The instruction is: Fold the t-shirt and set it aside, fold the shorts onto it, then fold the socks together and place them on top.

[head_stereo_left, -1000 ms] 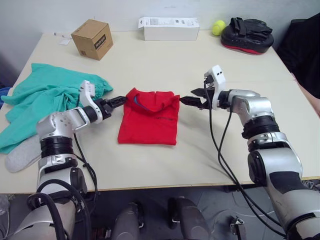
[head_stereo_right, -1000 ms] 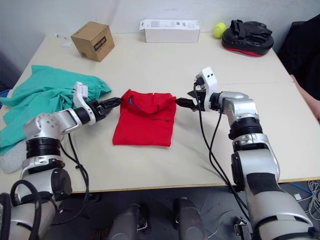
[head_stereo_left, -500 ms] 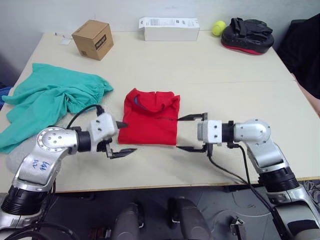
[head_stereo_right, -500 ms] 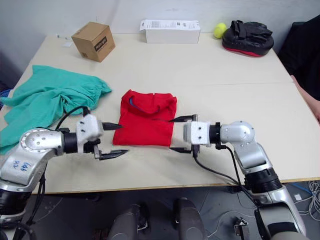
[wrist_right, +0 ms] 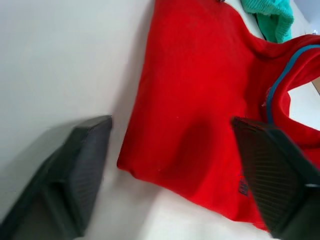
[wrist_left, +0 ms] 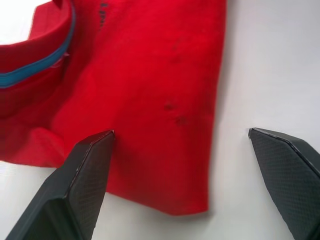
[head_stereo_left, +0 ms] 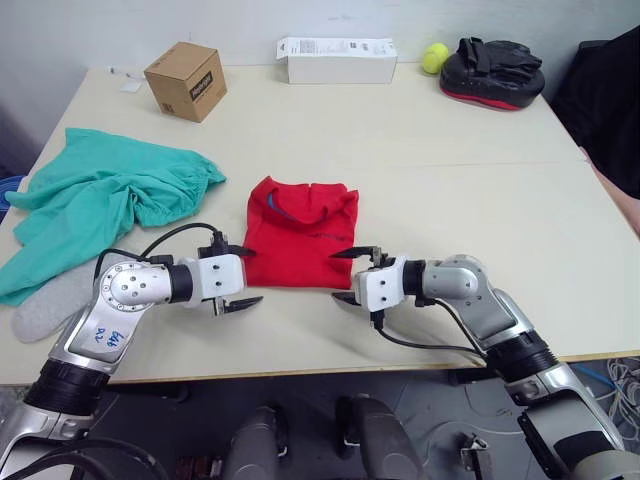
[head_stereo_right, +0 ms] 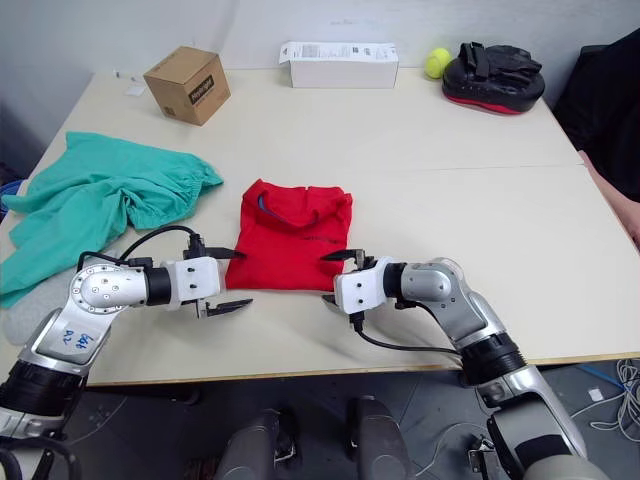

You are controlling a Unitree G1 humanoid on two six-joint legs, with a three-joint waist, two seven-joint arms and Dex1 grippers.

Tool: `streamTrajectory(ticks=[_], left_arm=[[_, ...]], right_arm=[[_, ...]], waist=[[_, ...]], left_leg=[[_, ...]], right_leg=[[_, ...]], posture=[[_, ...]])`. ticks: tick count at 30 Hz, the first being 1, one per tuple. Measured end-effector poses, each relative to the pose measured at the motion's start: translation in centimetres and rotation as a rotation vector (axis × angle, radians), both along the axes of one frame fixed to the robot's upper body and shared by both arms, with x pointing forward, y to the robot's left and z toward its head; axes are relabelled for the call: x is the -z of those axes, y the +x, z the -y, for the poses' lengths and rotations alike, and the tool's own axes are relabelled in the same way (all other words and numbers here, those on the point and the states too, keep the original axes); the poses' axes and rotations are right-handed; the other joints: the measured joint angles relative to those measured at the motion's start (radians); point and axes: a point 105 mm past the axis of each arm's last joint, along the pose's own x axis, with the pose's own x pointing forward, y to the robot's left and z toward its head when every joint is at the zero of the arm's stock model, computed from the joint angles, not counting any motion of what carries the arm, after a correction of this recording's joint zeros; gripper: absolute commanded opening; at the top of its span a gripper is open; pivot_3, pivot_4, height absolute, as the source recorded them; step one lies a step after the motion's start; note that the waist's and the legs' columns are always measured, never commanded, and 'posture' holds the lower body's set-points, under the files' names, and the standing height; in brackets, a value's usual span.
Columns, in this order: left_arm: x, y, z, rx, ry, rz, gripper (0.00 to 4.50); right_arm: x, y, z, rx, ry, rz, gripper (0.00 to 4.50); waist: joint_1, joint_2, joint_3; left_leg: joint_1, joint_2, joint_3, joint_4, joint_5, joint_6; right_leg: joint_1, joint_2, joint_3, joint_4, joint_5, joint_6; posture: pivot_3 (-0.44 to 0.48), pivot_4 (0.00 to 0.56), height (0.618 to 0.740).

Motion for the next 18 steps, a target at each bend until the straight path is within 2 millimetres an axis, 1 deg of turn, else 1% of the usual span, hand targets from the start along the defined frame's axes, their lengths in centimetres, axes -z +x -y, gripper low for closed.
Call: streamTrajectory(ticks=[3, 4, 8, 10, 11, 15, 18], left_arm=[[0.3, 0.1, 0.0, -0.008, -0.004, -0.005, 2.68], [0.3, 0.2, 0.0, -0.010, -0.001, -0.006, 2.34], [0.7, 0.1, -0.2, -0.007, 0.002, -0.031, 1.04], [0.9, -0.2, -0.1, 0.004, -0.005, -0.060, 0.37], [1.0, -0.6, 0.1, 0.013, -0.019, -0.085, 0.05], [1.6, -3.5, 0.5, 0.079, -0.033, -0.208, 0.02], [2.3, -7.2, 0.8, 0.136, -0.056, -0.374, 0.02]], right_arm=[[0.4, 0.4, -0.1, -0.005, -0.015, 0.017, 1.87], [0.5, 0.4, -0.1, -0.006, -0.018, 0.017, 1.46], [1.0, 0.3, 0.2, -0.015, -0.039, -0.010, 0.06], [1.0, 0.1, 0.7, -0.028, -0.057, -0.033, 0.00], [0.9, -0.4, 1.1, -0.045, -0.062, -0.049, 0.00], [1.2, -2.6, 1.9, -0.116, -0.073, -0.123, 0.00], [1.4, -4.6, 2.9, -0.172, -0.088, -0.182, 0.00]], waist=[[0.000, 0.000, 0.000], [0.000, 0.000, 0.000], [0.001, 0.000, 0.000], [0.001, 0.000, 0.000], [0.001, 0.000, 0.000], [-0.001, 0.000, 0.000], [-0.002, 0.000, 0.000]], left_leg=[[0.000, 0.000, 0.000, 0.000, 0.001, 0.000], [0.000, 0.000, 0.000, 0.000, 0.001, 0.000], [0.000, 0.000, 0.000, 0.000, 0.001, 0.000], [0.000, 0.000, 0.000, 0.000, 0.001, 0.000], [0.000, 0.000, 0.000, 0.000, 0.001, 0.000], [-0.001, 0.000, 0.000, -0.001, -0.001, -0.002], [0.000, 0.000, 0.000, -0.002, -0.001, -0.002]], right_leg=[[0.000, 0.000, 0.000, 0.001, 0.000, 0.000], [0.000, 0.000, 0.000, 0.001, 0.000, 0.000], [0.000, 0.000, 0.000, 0.001, 0.001, 0.000], [0.000, 0.000, 0.000, 0.001, 0.001, 0.001], [0.000, 0.000, 0.000, 0.001, 0.001, 0.001], [0.000, 0.000, 0.000, 0.000, 0.000, 0.002], [0.000, 0.000, 0.000, -0.001, -0.001, 0.003]], posture=[[0.000, 0.150, 0.740], [0.000, 0.150, 0.740], [0.000, 0.150, 0.740], [0.000, 0.150, 0.740], [0.000, 0.150, 0.740], [0.000, 0.150, 0.740], [0.000, 0.150, 0.740]])
